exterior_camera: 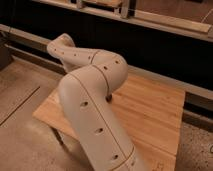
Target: Drag the ceramic bowl in a circle
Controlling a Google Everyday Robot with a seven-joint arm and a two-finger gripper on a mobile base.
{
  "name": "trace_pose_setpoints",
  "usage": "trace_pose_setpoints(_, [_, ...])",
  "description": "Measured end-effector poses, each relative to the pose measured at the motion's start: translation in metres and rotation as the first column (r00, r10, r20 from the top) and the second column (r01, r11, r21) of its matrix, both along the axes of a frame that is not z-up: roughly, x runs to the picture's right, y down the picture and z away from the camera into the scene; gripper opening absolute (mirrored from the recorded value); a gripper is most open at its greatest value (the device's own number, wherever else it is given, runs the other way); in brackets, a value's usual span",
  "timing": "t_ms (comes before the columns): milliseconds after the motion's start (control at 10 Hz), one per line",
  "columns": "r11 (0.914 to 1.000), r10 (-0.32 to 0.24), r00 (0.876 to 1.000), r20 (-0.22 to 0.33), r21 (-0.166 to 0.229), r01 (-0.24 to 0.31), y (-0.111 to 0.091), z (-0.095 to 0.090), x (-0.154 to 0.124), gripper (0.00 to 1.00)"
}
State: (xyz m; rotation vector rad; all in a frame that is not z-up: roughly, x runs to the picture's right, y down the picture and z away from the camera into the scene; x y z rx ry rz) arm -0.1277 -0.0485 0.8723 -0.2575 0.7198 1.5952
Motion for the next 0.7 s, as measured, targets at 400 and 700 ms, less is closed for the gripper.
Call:
trace_pose_setpoints(400, [0.9994, 0.035, 0.997, -0.071, 0.002, -0.034, -0.002, -0.002, 0.038, 0.19])
trace_pose_setpoints(700, [0.9967, 0.081, 0.989, -0.12, 0.002, -0.082, -0.01, 0.009, 0.063, 0.19])
